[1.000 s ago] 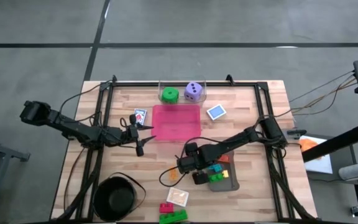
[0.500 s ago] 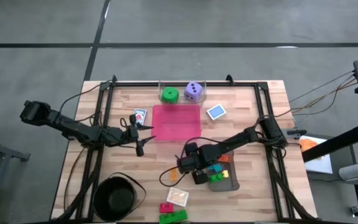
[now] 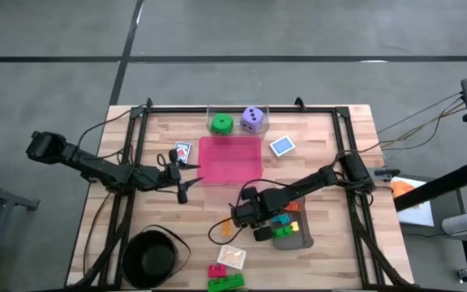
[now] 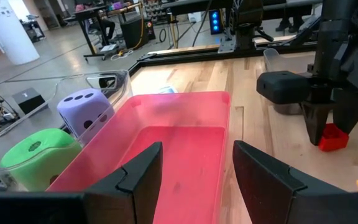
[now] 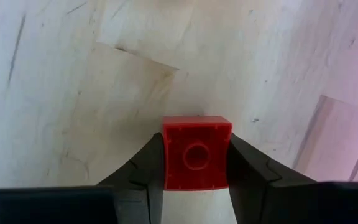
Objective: Pick & Place Toys
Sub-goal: Put the small red game piece into the black bin
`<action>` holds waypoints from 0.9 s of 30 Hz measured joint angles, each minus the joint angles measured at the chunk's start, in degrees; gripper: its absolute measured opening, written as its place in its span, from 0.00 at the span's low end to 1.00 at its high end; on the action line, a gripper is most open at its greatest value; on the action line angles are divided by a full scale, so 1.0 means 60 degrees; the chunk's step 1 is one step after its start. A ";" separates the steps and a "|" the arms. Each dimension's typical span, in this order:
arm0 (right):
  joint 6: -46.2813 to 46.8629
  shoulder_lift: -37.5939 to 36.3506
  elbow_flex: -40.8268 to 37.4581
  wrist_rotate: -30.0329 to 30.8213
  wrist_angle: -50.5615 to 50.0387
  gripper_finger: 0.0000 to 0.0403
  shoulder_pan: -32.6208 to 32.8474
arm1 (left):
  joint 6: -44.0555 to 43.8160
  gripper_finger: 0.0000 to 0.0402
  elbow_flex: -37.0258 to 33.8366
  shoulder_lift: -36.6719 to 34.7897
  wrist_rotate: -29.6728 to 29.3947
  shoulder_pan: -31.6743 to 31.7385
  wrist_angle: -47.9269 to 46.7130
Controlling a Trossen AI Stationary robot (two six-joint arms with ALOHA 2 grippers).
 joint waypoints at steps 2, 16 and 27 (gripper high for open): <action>-0.0029 -0.0010 0.0016 0.0000 -0.0004 0.30 0.0017 | 0.0000 0.49 0.0000 0.0000 0.0000 0.0000 -0.0004; -0.0734 -0.0118 0.0912 -0.0415 0.0288 0.30 0.0116 | -0.0004 0.49 0.0000 0.0000 0.0000 0.0005 -0.0005; -0.1322 -0.0655 -0.0006 -0.1925 0.5330 0.30 0.0112 | -0.0004 0.49 -0.0004 0.0000 0.0000 0.0011 -0.0045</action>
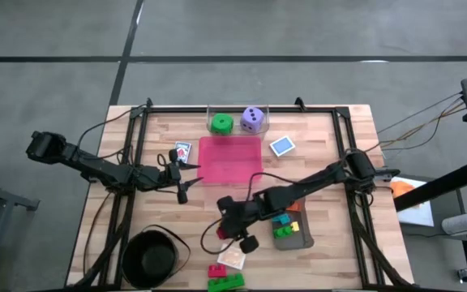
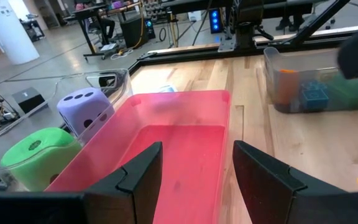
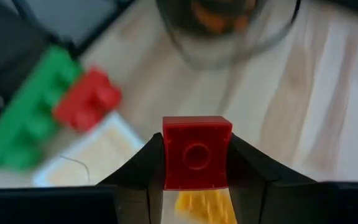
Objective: Pick & Place Toys
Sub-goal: Put the small red game piece into the black bin
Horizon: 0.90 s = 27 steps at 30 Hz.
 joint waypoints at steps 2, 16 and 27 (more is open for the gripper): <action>-0.0016 0.0000 -0.0410 -0.0045 0.1313 0.30 0.0000 | 0.0000 0.49 0.0000 0.0000 0.0000 0.0000 -0.0011; 0.0669 -0.0040 -0.3013 -0.0027 0.7089 0.30 -0.0280 | -0.0018 0.49 0.0000 0.0000 0.0000 -0.0004 -0.0033; 0.0986 -0.1605 -0.4724 0.1153 0.7472 0.30 -0.0236 | -0.0015 0.49 0.0000 0.0004 0.0000 -0.0004 -0.0086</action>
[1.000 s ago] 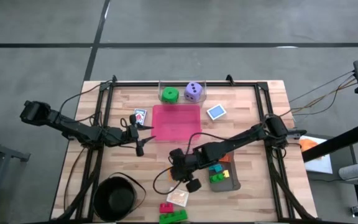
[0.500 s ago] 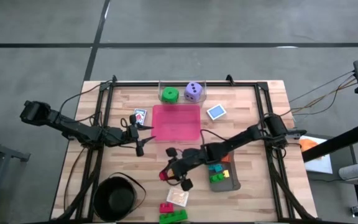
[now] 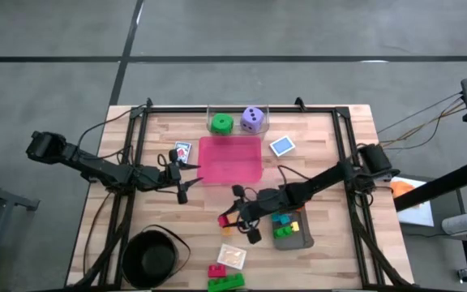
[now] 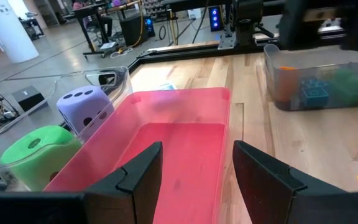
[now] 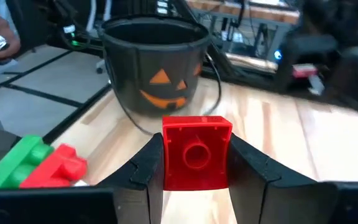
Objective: Pick & Place Toys
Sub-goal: Put the small red game piece into the black bin
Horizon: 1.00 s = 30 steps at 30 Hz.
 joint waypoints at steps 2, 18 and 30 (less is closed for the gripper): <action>0.0132 -0.0452 -0.0434 0.0343 -0.0243 0.30 0.0051 | 0.0001 0.49 0.0000 0.0000 0.0000 0.0000 0.0004; 0.3040 -0.4216 -0.2199 0.3087 -0.5804 0.30 0.1083 | 0.0018 0.49 0.0000 0.0004 0.0000 0.0000 0.0025; 0.5723 -0.4876 -0.2195 0.3785 -0.9045 0.30 0.2182 | 0.0018 0.49 0.0000 0.0003 0.0000 0.0004 0.0024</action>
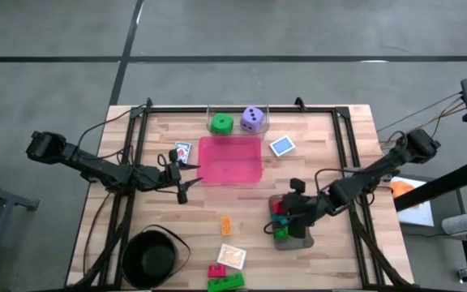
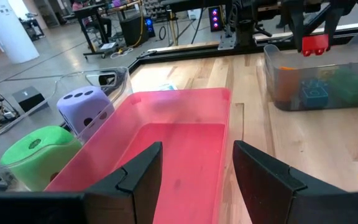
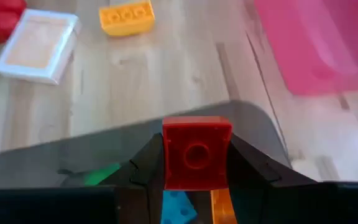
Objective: Pick & Place Toys
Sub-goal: Put the small red game piece into the black bin
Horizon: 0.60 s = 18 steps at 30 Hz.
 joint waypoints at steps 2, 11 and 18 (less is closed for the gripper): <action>0.0233 0.0094 -0.0002 0.0074 -0.0163 0.30 0.0094 | 0.0000 0.49 0.0000 -0.0003 -0.0002 0.0000 0.0000; 0.0802 0.0955 -0.0084 -0.0108 -0.0264 0.30 0.0153 | 0.0000 0.49 0.0000 -0.0003 -0.0002 0.0000 0.0001; 0.0949 0.1461 -0.0055 -0.0310 -0.0373 0.30 0.0251 | 0.0000 0.49 0.0000 -0.0006 -0.0004 0.0000 0.0001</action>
